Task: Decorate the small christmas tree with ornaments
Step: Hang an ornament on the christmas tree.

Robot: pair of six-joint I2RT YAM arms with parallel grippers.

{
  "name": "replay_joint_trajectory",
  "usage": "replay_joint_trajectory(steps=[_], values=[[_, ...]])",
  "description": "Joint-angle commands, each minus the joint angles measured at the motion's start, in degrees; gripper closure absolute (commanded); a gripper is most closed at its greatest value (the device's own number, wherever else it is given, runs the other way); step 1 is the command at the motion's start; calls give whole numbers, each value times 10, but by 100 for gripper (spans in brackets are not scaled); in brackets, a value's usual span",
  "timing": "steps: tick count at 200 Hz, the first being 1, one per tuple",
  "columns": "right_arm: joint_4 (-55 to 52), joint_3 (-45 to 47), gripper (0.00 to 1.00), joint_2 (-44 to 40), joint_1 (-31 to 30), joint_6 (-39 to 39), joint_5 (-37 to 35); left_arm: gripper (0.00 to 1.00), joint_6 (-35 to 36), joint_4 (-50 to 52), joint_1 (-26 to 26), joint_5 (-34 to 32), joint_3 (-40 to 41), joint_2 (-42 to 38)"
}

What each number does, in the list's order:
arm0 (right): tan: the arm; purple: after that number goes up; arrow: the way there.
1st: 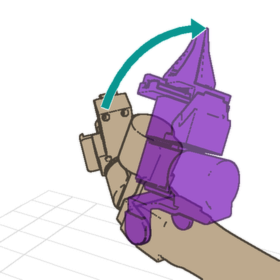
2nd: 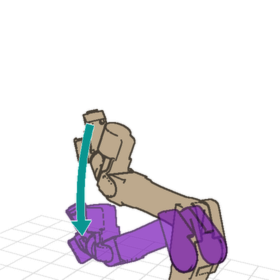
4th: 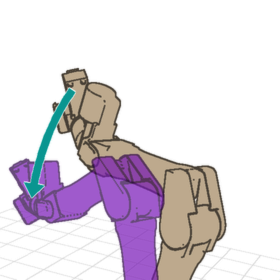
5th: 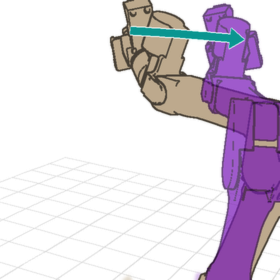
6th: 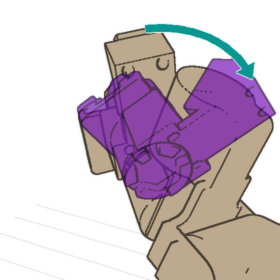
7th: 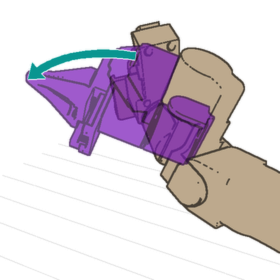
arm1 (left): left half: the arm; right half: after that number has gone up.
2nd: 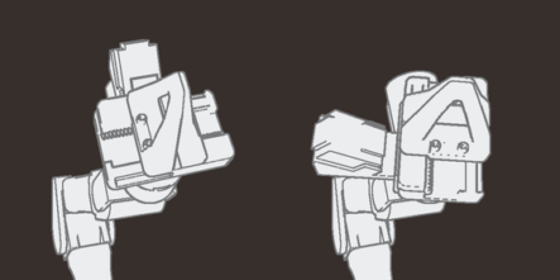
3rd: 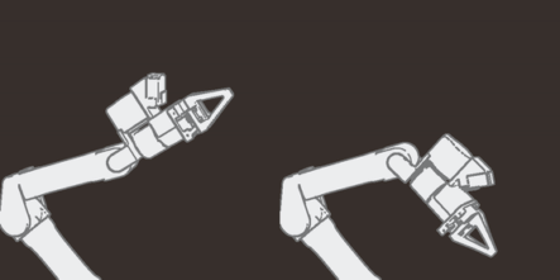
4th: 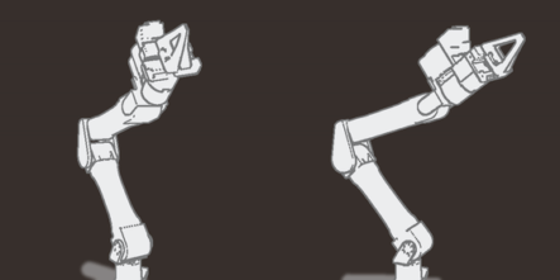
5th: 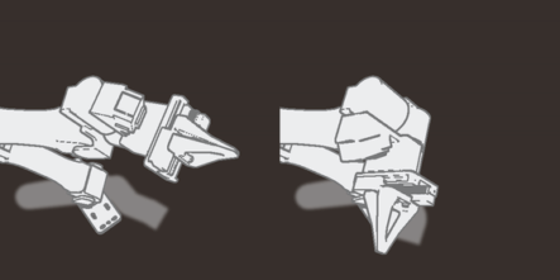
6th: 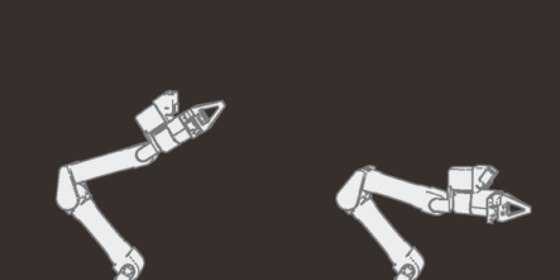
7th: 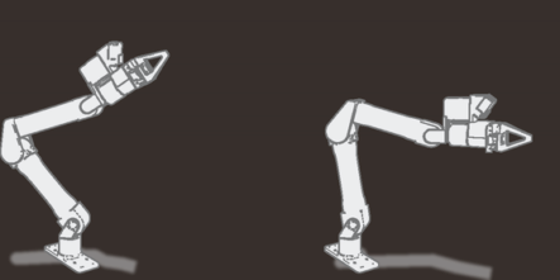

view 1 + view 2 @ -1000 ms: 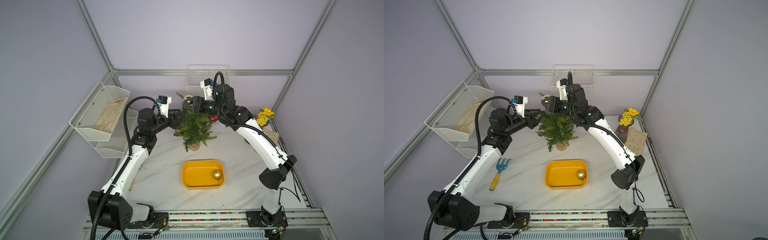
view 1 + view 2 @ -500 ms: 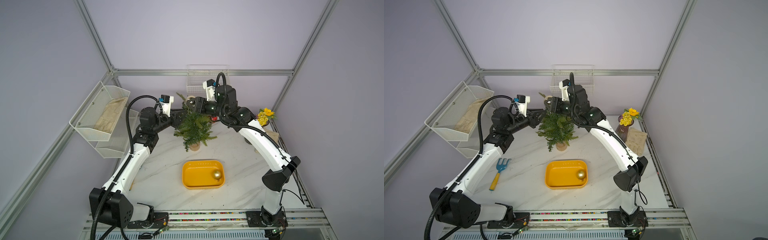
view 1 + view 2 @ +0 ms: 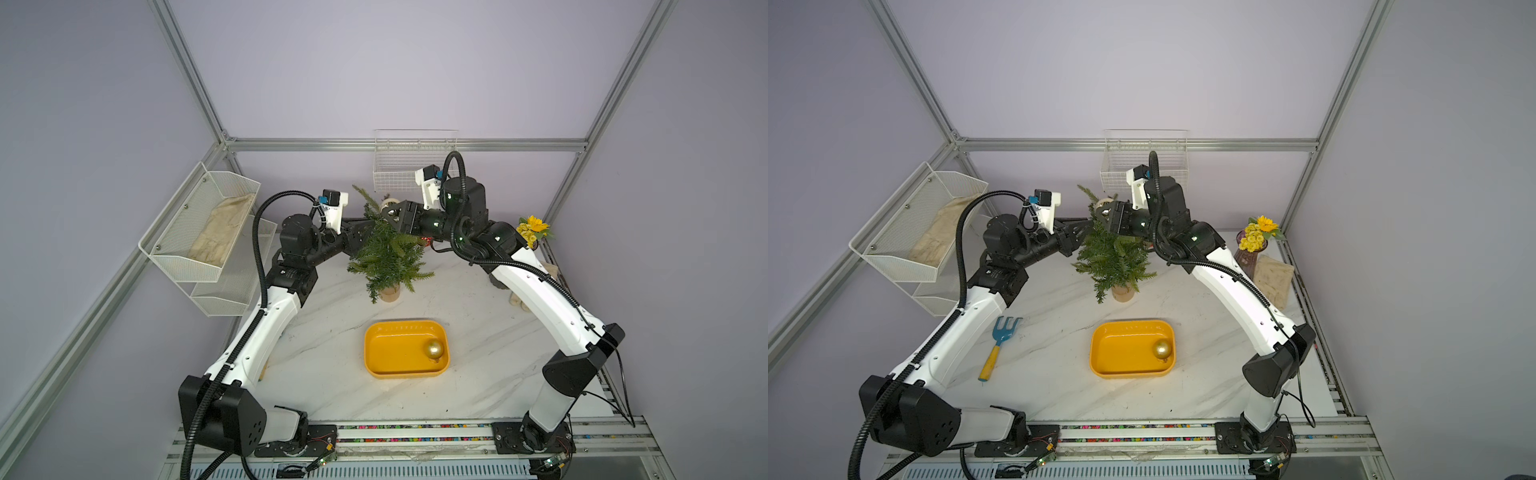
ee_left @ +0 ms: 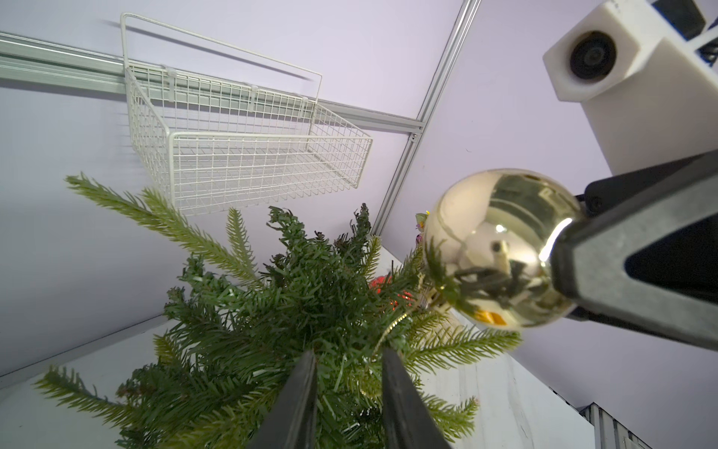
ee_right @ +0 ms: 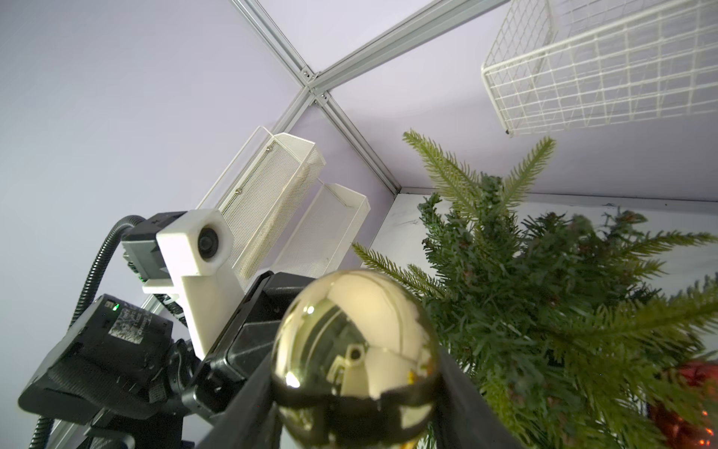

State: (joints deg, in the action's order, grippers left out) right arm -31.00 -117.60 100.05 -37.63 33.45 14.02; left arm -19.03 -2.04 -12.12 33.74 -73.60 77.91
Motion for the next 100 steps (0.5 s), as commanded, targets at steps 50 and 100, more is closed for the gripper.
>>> replay_joint_trajectory(steps=[50,100], values=[[40,67,53,-50,2,21,50,70,-8,-14,-7,-1,-48,0],[65,110,53,-62,2,26,71,70,-8,-13,-8,-3,-50,2]])
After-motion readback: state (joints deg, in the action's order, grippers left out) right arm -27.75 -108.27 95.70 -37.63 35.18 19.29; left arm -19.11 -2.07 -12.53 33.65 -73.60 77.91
